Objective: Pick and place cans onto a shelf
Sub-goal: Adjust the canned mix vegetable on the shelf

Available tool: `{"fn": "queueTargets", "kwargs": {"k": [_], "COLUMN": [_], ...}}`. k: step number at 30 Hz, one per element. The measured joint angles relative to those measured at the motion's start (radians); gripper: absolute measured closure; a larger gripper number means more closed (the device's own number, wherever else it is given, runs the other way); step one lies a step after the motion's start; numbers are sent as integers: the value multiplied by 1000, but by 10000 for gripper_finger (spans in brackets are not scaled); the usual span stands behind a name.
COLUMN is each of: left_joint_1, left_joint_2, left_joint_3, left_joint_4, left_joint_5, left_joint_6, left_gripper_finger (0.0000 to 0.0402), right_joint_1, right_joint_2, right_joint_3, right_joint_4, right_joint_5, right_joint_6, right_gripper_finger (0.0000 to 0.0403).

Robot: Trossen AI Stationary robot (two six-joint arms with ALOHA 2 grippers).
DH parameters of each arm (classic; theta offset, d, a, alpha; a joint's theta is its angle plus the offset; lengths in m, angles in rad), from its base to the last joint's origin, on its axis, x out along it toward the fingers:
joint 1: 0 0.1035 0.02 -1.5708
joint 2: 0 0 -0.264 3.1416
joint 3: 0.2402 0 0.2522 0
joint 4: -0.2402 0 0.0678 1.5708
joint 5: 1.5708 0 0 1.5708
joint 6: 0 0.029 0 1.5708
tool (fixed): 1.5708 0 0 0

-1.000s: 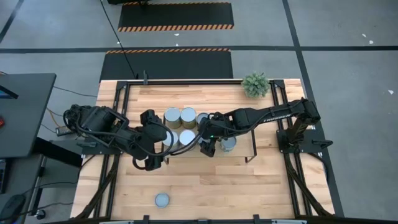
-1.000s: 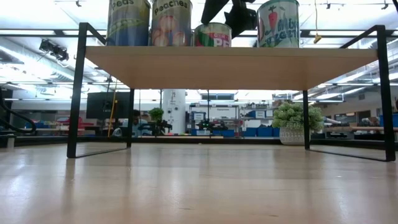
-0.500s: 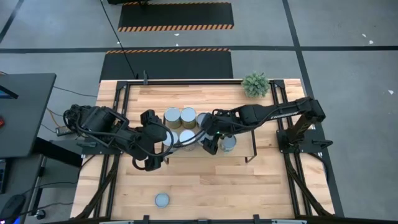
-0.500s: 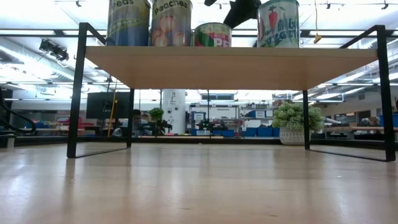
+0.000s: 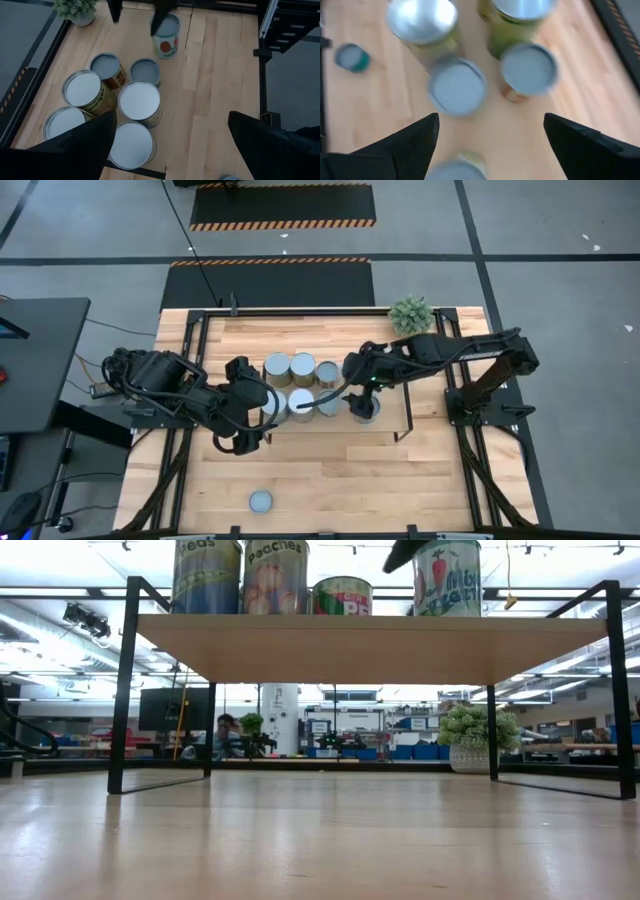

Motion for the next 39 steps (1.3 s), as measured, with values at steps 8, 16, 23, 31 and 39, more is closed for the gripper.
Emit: {"fn": "queueTargets", "kwargs": {"k": [8, 16, 23, 31, 39], "left_joint_1": [-14, -97, -151, -158, -154], "left_joint_2": [0, -12, -32, -32, -32], "left_joint_3": [-76, -239, -275, -274, -274], "left_joint_4": [-2, 9, 34, 54, 55], "left_joint_5": [-45, -82, -187, -187, -185], "left_joint_6": [-41, -137, -216, -218, -218], "left_gripper_finger": [12, 12, 13, 13, 13], "right_joint_1": [3, 67, 133, 173, 178], "right_joint_2": [-102, -206, -245, -245, -245], "right_joint_3": [0, -26, -174, -344, -426], "right_joint_4": [-114, -255, -239, -149, 22], "right_joint_5": [75, 152, 175, 121, 132], "right_joint_6": [41, 153, 215, 285, 318], "right_gripper_finger": [51, 54, 54, 55, 55]}}
